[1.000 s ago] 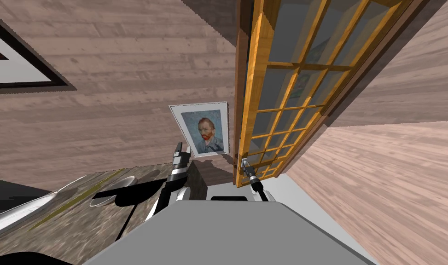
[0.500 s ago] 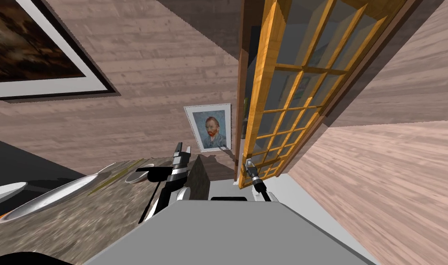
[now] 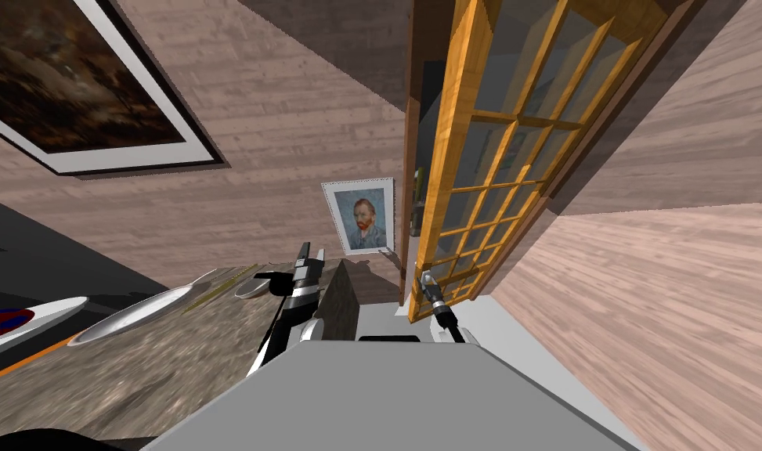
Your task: Pull the door open
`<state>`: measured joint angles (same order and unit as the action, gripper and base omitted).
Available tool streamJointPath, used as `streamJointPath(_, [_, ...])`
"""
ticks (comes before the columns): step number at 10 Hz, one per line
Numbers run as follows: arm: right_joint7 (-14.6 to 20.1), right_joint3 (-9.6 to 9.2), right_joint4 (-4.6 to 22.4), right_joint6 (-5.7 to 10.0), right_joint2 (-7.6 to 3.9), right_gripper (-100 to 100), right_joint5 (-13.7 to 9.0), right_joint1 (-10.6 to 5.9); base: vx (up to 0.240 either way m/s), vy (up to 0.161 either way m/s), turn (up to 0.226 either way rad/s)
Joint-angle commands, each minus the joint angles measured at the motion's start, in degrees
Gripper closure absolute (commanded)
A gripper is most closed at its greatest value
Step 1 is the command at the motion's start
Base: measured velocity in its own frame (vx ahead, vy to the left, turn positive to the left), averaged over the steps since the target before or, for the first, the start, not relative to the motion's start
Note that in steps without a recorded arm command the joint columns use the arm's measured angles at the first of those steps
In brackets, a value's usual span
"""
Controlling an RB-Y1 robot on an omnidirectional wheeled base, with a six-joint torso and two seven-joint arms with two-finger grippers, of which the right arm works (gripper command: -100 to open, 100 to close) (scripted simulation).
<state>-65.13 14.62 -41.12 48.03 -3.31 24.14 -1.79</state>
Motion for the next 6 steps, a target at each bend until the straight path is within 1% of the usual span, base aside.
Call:
streamJointPath(1, [-0.2,-1.14,1.3,-0.21,1.79,100,0.5,0.45,0.012,0.001,-0.006])
streamJointPath(6, [-0.2,-1.14,1.3,-0.21,1.79,100,0.5,0.45,0.005,0.001,-0.005])
